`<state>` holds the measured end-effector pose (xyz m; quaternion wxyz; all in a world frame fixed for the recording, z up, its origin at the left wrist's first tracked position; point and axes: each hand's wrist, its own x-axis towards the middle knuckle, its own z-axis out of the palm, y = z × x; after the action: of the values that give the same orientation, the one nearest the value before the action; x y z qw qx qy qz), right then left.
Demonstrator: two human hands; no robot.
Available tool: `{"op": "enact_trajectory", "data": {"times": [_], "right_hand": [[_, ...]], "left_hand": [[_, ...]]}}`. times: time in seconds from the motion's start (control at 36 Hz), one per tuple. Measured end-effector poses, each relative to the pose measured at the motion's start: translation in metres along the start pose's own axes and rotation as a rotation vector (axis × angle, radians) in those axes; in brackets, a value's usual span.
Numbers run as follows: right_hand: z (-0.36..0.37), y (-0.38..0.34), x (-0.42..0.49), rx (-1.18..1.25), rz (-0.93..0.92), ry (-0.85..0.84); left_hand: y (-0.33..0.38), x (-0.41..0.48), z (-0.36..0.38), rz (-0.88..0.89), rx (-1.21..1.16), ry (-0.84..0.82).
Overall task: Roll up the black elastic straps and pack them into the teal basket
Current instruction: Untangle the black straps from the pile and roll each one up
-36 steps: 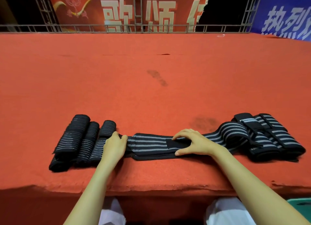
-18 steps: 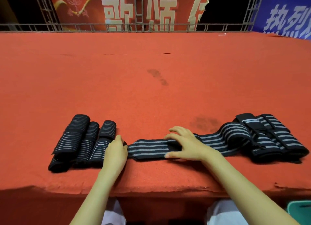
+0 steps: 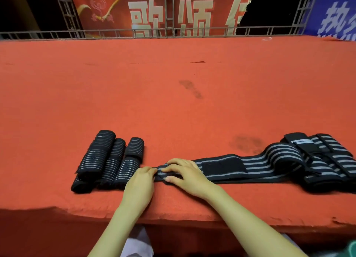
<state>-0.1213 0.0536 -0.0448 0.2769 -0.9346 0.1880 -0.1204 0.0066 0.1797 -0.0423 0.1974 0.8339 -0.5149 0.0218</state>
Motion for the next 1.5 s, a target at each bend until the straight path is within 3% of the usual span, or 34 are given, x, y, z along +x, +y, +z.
{"op": "enact_trajectory", "data": {"times": [0.11, 0.28, 0.36, 0.53, 0.61, 0.72, 0.78, 0.83, 0.92, 1.0, 1.06, 1.22, 1.39, 1.5], "right_hand": [[0.007, 0.003, -0.005, 0.013, 0.047, 0.075], [0.007, 0.000, -0.007, 0.007, 0.055, 0.109], [0.008, 0.001, -0.009, 0.007, 0.048, 0.135], [0.009, 0.003, -0.010, 0.034, 0.036, 0.187], [0.010, 0.005, -0.010, 0.041, 0.032, 0.231], [0.011, 0.004, -0.012, 0.051, 0.048, 0.265], [0.011, 0.003, -0.012, 0.052, 0.066, 0.269], [0.011, 0.002, -0.011, 0.018, 0.077, 0.256], [0.011, 0.001, -0.011, -0.032, 0.071, 0.238], [0.010, 0.005, -0.014, -0.058, 0.030, 0.168], [0.003, 0.010, -0.020, -0.064, 0.002, 0.105], [-0.031, 0.040, -0.045, -0.195, 0.106, 0.076], [-0.026, 0.046, -0.055, -0.170, 0.180, 0.100], [-0.027, 0.043, -0.053, -0.166, 0.197, 0.087]], "left_hand": [[-0.005, 0.010, -0.005, 0.058, 0.094, -0.097], [-0.007, 0.045, -0.024, 0.072, 0.300, -0.426], [-0.007, 0.053, -0.034, 0.038, 0.230, -0.410], [-0.005, 0.035, -0.039, -0.123, -0.225, -0.061], [0.004, 0.022, -0.031, -0.284, -0.475, 0.154], [0.017, 0.007, -0.018, -0.568, -1.186, 0.206], [0.026, 0.000, -0.011, -0.596, -1.356, 0.265], [0.033, -0.008, -0.005, -0.534, -1.297, 0.357], [0.036, -0.015, 0.006, -0.391, -0.978, 0.448], [0.036, -0.017, 0.018, -0.252, -0.680, 0.430], [0.038, -0.018, 0.019, -0.226, -0.619, 0.411], [0.037, -0.010, 0.014, -0.329, -0.792, 0.368], [0.042, -0.001, 0.020, -0.532, -1.183, 0.371], [0.045, 0.003, 0.021, -0.529, -1.137, 0.352]]}}
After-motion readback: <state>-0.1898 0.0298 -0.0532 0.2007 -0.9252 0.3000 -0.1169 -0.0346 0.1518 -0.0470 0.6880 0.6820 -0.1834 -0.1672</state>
